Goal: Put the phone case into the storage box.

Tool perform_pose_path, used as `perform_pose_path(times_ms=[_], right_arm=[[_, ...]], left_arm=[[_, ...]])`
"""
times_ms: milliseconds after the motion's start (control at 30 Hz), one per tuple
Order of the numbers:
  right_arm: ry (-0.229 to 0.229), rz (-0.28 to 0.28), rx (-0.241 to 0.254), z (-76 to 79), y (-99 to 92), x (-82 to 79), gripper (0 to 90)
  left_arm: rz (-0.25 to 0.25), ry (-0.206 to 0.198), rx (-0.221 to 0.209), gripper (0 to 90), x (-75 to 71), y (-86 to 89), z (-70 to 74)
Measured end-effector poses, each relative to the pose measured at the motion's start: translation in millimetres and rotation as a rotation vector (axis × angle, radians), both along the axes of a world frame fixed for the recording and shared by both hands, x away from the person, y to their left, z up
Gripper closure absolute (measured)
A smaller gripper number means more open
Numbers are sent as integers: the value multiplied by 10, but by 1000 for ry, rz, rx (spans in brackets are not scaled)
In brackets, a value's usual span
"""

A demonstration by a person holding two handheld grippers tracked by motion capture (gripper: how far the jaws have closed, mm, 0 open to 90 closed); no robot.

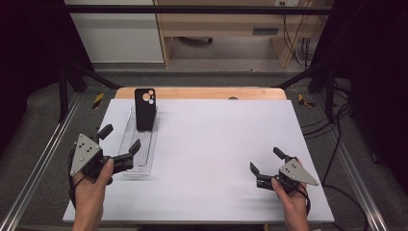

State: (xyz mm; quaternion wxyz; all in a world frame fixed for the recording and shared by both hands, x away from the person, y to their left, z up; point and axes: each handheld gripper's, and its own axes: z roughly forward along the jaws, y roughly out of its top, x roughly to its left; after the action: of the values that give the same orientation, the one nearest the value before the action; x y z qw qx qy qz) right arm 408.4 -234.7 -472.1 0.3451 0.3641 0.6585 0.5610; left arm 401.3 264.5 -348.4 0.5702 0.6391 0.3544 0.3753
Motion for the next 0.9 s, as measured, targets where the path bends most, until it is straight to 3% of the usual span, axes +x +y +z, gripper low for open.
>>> perform_pose_path(times_ms=[433,900], right_arm=[[4,2,-1,-8,11,-1,27],[-3,2,-7,-5,8,-3,27]], left_arm=[[45,-21,-34,27,-168,245,-87],[76,-29,-50,24,-237,347,-343]])
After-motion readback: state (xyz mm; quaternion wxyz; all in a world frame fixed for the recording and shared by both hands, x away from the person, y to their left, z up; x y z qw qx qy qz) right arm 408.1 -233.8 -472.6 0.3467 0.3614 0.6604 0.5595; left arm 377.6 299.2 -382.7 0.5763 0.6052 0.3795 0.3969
